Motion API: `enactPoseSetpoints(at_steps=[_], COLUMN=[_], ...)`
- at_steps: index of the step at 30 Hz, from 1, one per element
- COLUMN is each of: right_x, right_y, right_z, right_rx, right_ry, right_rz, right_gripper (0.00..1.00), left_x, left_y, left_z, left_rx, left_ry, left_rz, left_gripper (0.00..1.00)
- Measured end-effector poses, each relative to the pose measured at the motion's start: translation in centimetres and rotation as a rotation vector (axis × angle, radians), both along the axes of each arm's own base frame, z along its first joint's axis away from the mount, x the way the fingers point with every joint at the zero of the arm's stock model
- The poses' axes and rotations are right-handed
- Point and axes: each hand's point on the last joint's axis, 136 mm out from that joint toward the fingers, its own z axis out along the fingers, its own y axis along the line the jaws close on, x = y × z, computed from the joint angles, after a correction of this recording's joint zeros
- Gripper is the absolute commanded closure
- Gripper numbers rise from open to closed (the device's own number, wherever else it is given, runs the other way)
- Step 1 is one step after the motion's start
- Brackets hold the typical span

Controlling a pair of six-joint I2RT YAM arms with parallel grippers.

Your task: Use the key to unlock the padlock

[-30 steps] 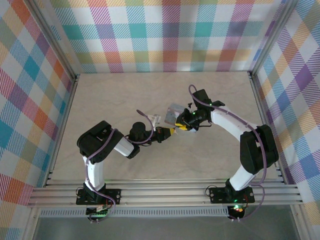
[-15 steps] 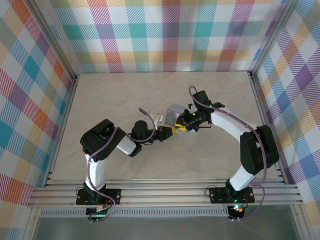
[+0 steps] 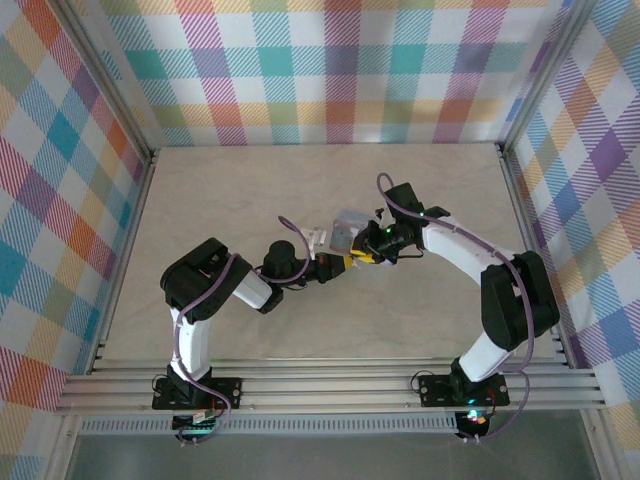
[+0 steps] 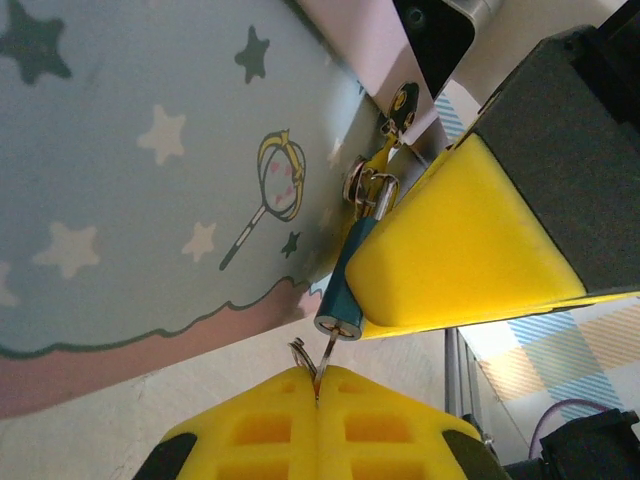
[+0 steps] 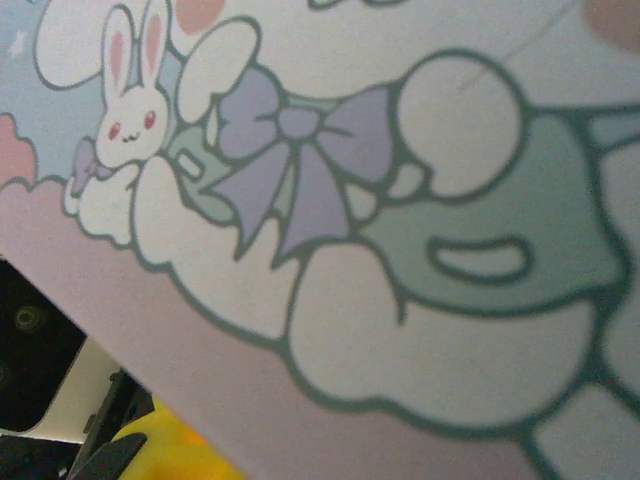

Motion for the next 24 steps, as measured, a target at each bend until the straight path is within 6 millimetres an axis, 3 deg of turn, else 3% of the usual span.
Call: enactPoseSetpoints(at_steps=[6,11,19,24], right_x=[-0.5,-1.7,-3.0,-3.0], right_y=[0.3,1.0,2.7,3.1], right_z=[-0.7,-2.6,-4.8,-5.0], right_rx=[-0.054,-0.038,-0.048,-0.040], right_ry=[-0.037,-0.035,-0.113,-0.142], right_rz=[0.042,0.057,0.085,0.067], right_gripper=[1.00,1.00,0.87,0.72], left_x=[-0.3,-1.4,-3.3,-3.5], left_y=[0.2,1.1,2.7,3.0], left_z=[-0.7,-2.7,-4.9,-5.2], left_rx=[0.017,0.059,0.120,0.140], left_ry=[0.034,0.076,0.050,0.006], left_rz=[-0.013,-0.012,0.015,0.039], left_gripper=[1.00,1.00,1.00,1.00])
